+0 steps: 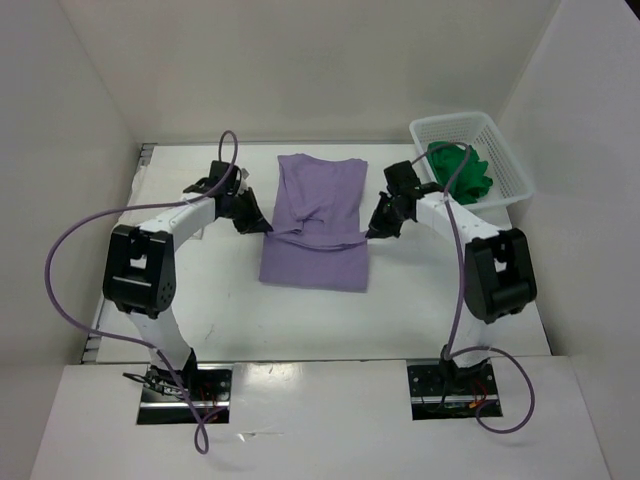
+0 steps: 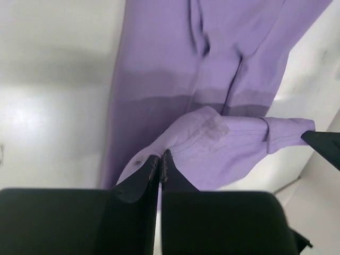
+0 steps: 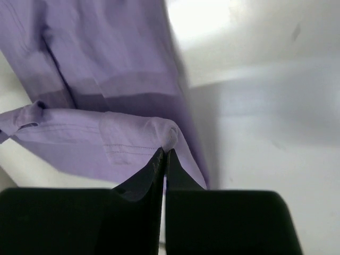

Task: Fold and stack the t-shirts
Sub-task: Fold the folded rectangular tshirt in 1/3 of the way, then grab one side of the 2/3 rectangular tshirt with both arms, then fold the long partially folded tshirt into a neat square

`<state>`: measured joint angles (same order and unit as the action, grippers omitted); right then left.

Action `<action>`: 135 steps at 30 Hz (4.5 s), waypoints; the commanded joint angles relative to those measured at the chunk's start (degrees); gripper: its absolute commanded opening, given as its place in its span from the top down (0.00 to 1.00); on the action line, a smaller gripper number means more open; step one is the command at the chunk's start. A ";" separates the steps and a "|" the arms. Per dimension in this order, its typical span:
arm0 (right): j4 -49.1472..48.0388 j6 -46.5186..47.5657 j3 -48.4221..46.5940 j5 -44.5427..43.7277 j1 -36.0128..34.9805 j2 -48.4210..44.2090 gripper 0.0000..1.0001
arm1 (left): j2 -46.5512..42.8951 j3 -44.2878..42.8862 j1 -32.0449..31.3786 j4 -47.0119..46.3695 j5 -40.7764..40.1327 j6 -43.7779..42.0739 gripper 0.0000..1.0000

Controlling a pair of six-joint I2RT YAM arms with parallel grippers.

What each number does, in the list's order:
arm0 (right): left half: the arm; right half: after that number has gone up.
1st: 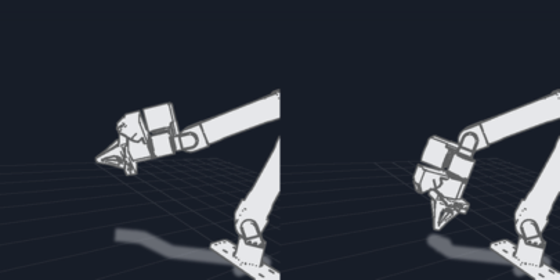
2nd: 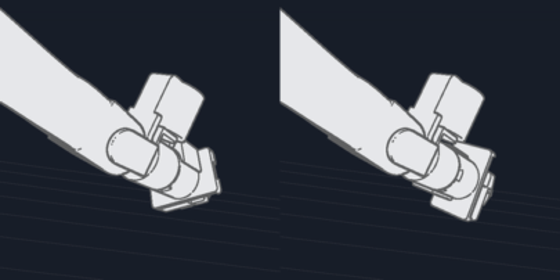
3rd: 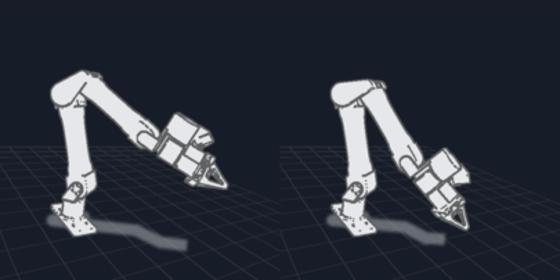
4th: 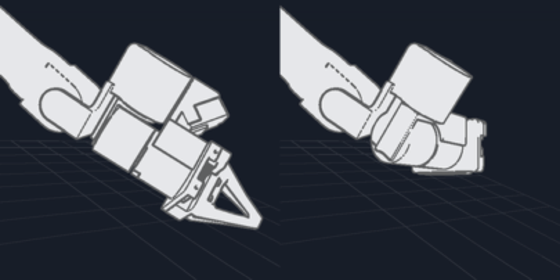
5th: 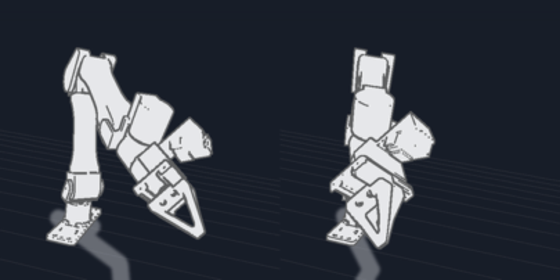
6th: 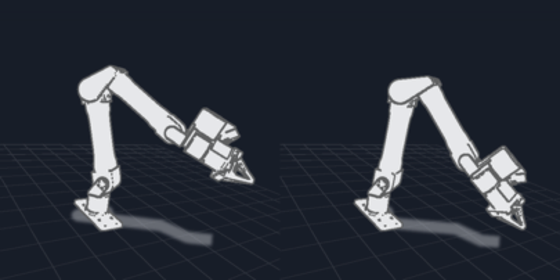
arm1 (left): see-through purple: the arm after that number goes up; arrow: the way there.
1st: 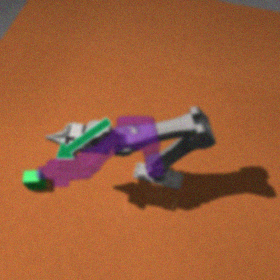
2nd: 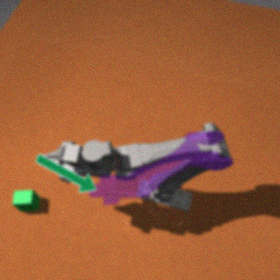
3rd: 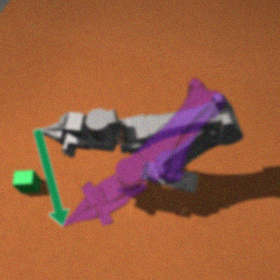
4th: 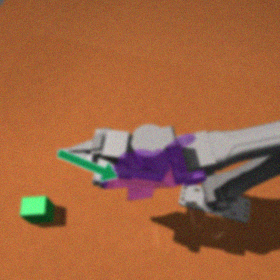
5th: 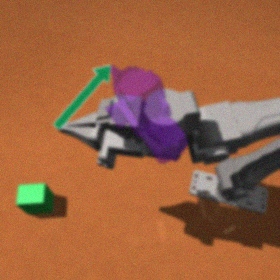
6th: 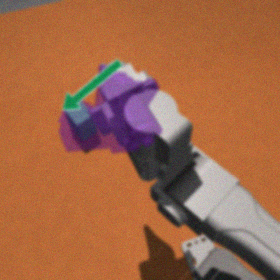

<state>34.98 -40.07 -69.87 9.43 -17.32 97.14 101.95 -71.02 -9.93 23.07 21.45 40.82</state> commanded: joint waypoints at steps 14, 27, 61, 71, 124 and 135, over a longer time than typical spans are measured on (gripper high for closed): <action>-7.21 4.74 -14.51 -5.39 1.50 15.80 0.84 | 15.11 -11.77 1.67 -9.97 -4.05 1.28 0.68; -3.34 5.09 -12.93 -2.66 -5.87 4.28 0.92 | -8.43 10.69 -4.64 -17.52 0.70 5.48 0.55; -12.12 2.37 -34.18 -11.38 -11.07 21.03 0.97 | -19.51 27.35 -9.67 -19.20 -5.37 8.58 0.54; -15.04 -4.13 10.76 -1.78 -10.54 -6.87 0.99 | -21.18 29.80 -3.96 -15.87 -4.75 6.82 0.52; 1.77 5.43 -2.94 6.03 2.81 -11.75 1.00 | -23.94 4.53 -0.35 2.34 -3.34 0.50 1.00; -0.79 8.17 -34.60 3.49 4.05 26.57 1.00 | 14.58 -19.14 4.22 -1.36 -8.53 -3.55 1.00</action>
<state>35.64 -34.13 -96.66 14.39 -13.72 120.97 114.78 -85.84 -7.42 23.24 15.20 39.07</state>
